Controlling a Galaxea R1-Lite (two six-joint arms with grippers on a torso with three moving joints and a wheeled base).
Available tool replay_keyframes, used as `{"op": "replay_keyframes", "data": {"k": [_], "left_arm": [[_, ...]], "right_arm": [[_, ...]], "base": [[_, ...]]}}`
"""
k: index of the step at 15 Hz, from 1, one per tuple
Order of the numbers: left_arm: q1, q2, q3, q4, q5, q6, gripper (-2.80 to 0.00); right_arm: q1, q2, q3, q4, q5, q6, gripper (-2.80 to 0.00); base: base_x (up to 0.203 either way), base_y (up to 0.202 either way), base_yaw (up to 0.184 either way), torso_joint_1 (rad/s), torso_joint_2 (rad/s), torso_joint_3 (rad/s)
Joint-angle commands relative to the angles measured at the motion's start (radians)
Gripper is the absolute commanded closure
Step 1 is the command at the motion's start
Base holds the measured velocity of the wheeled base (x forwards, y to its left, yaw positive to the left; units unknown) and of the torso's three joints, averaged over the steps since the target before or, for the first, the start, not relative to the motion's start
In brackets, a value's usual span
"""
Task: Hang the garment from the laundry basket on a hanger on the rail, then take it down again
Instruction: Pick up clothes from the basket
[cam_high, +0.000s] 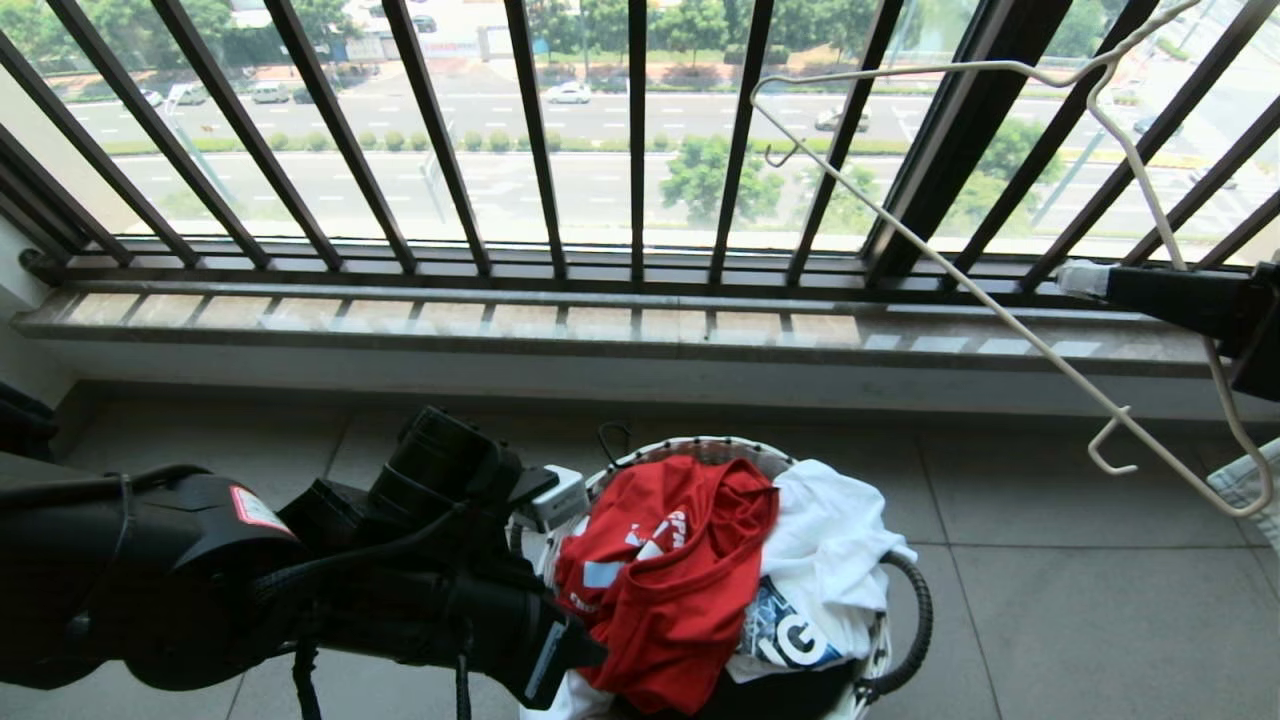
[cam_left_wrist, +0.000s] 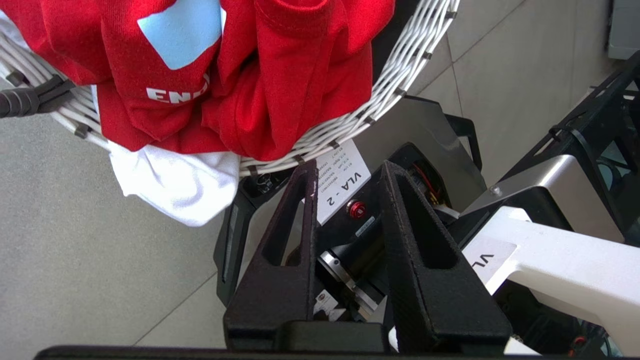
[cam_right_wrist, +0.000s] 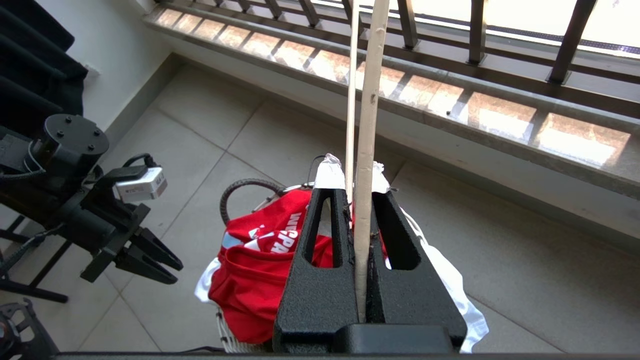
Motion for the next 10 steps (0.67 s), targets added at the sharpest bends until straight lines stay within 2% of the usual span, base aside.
{"op": "replay_keyframes", "data": {"k": [1, 4, 9, 10], "left_arm": [[-0.036, 0.12, -0.008, -0.06, 0.015, -0.001, -2.8], [-0.063, 0.174, -0.026, -0.065, 0.127, -0.011, -2.8], [-0.073, 0.198, -0.025, -0.071, 0.176, -0.019, -2.8], [-0.073, 0.21, -0.02, -0.106, 0.176, -0.023, -2.8]], "right_arm": [[-0.005, 0.019, 0.001, -0.006, 0.004, 0.0, 0.0], [-0.008, 0.019, 0.002, -0.006, 0.005, 0.0, 0.0], [-0.008, 0.021, 0.003, -0.006, 0.008, 0.0, 0.0], [-0.008, 0.019, 0.002, -0.006, 0.008, 0.0, 0.0]], "base": [[0.0, 0.0, 0.0, 0.0, 0.0, 0.0], [0.0, 0.0, 0.0, 0.0, 0.0, 0.0], [0.0, 0.0, 0.0, 0.0, 0.0, 0.0], [0.0, 0.0, 0.0, 0.0, 0.0, 0.0]]}}
